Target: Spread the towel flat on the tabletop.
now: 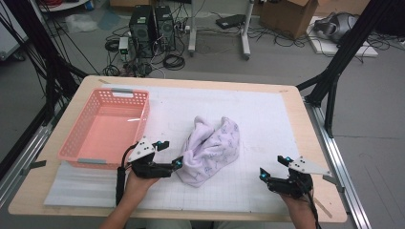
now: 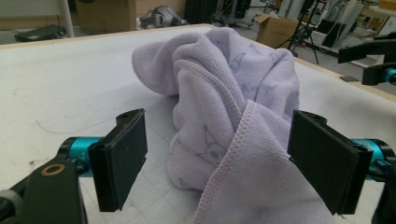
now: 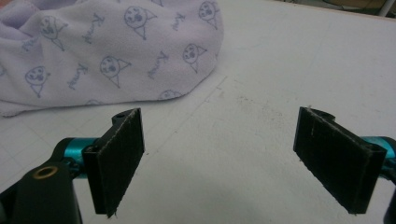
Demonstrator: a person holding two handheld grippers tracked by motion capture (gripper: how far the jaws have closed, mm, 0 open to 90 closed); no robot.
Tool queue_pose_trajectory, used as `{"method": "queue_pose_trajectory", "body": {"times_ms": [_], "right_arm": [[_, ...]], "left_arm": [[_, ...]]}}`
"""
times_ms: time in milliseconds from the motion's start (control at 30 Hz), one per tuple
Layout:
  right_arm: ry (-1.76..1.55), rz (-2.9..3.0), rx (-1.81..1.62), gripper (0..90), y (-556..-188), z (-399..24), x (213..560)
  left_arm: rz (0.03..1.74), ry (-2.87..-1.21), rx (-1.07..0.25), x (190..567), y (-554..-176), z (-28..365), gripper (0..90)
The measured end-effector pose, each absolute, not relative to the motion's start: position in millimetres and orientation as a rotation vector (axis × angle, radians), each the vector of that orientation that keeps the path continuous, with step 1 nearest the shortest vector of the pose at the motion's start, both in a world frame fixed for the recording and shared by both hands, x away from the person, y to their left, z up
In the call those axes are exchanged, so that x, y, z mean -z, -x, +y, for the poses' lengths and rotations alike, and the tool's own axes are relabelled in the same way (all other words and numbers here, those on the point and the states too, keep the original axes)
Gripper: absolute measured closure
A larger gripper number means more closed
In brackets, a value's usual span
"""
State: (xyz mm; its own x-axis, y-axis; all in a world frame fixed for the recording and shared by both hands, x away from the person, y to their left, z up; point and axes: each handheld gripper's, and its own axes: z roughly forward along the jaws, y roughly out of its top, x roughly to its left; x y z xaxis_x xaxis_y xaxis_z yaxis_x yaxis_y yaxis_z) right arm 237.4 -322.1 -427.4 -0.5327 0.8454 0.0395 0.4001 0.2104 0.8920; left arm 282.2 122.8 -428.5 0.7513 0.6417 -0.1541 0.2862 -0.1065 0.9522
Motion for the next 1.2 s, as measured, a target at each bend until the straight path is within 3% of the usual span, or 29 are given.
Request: {"method": "queue_pose_trajectory", "body": {"times_ms": [467,633,733,833,900,967,1000,1200], "right_arm": [[-1.171,2.11,-1.224,15.1,-276,-299,439],[-1.148,2.182,-1.21,15.4,-299,-279,441],[-1.138,2.217,-1.219,17.1,-311,-265,441],[-1.121,2.298,-1.198,30.6,-323,-251,445],[-1.094,2.383,-1.153,44.5,-330,-242,451],[-1.039,2.397,-1.157,71.5,-328,-238,449],[-1.041,2.404,-1.157,76.1,-326,-238,448],[-0.995,2.394,-1.143,79.2,-297,-257,438]], "left_arm": [[0.757,-1.786,-0.26,436,-284,106,23.0],[0.752,-1.805,-0.229,438,-286,105,29.7],[0.745,-1.83,-0.189,440,-287,105,38.6],[0.733,-1.856,-0.189,440,-287,104,49.6],[0.724,-1.863,-0.202,440,-286,105,58.5],[0.7,-1.878,-0.226,440,-285,107,67.4],[0.703,-1.872,-0.225,440,-285,107,68.3],[0.706,-1.861,-0.241,438,-285,109,70.5]]}}
